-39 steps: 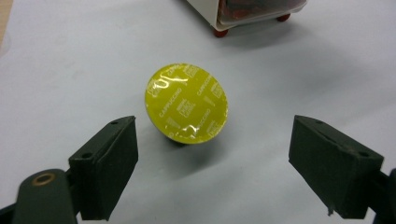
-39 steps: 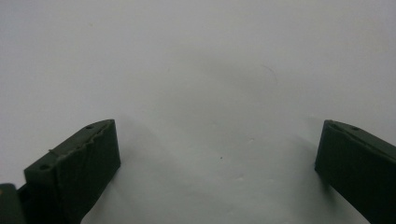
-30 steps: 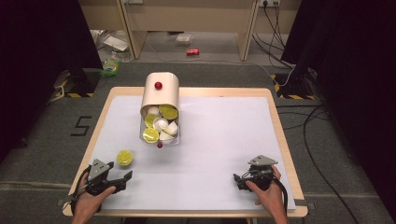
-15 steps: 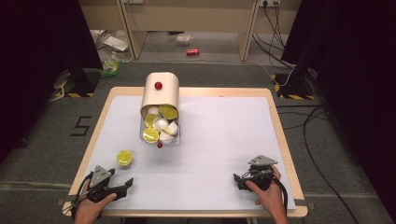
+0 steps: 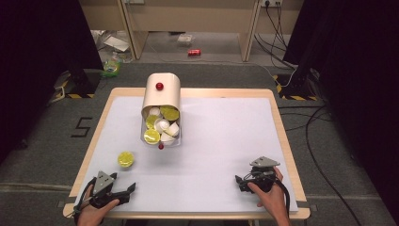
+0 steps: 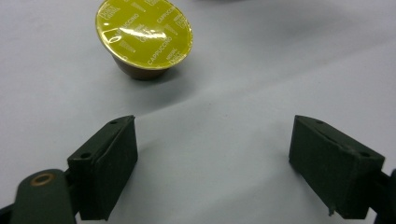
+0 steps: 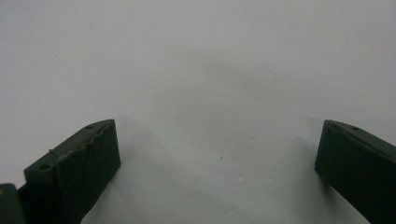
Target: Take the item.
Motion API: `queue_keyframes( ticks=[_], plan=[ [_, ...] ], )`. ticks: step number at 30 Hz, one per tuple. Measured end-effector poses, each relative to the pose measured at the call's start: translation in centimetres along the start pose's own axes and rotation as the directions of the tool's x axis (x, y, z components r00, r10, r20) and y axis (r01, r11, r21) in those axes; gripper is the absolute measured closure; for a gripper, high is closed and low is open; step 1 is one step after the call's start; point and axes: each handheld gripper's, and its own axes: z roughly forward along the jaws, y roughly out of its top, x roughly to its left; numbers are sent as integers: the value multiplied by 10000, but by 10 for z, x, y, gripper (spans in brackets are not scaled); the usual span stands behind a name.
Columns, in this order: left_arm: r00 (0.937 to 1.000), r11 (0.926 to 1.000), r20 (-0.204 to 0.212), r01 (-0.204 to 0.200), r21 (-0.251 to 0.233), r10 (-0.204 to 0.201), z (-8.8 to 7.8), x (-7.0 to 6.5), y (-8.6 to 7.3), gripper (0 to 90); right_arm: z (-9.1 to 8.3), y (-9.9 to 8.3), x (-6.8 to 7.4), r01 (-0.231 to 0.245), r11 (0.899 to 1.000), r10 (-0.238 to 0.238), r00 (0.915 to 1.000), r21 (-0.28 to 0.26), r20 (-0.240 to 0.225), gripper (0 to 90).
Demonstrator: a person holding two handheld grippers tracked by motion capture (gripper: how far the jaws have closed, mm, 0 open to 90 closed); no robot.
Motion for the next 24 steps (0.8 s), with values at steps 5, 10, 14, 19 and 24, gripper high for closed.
queue_keyframes(
  ticks=[5, 10, 14, 19, 24],
  plan=[
    [10000, 9998, -73, 10, -215, -11, 0, -1, -4, 148, 0, 0, 0, 3, 10000, -3, 10000, -2, 1, 4],
    [9999, 9989, -116, 38, -460, -44, 0, -2, -7, 147, 0, 0, 0, 11, 10000, -11, 10000, -12, 3, 5],
    [9999, 9977, -166, 33, -671, -45, 0, -2, -10, 145, 0, 0, 0, 10, 10000, -10, 10000, -12, 1, 5],
    [9998, 9966, -175, 68, -815, -82, 0, -2, -11, 144, 0, 0, 0, 12, 10000, -12, 10000, -13, -1, 5],
    [9998, 9967, -177, 73, -814, -88, 0, -3, -11, 144, 0, 0, 0, 11, 10000, -11, 10000, -11, 0, 5]
  ],
)
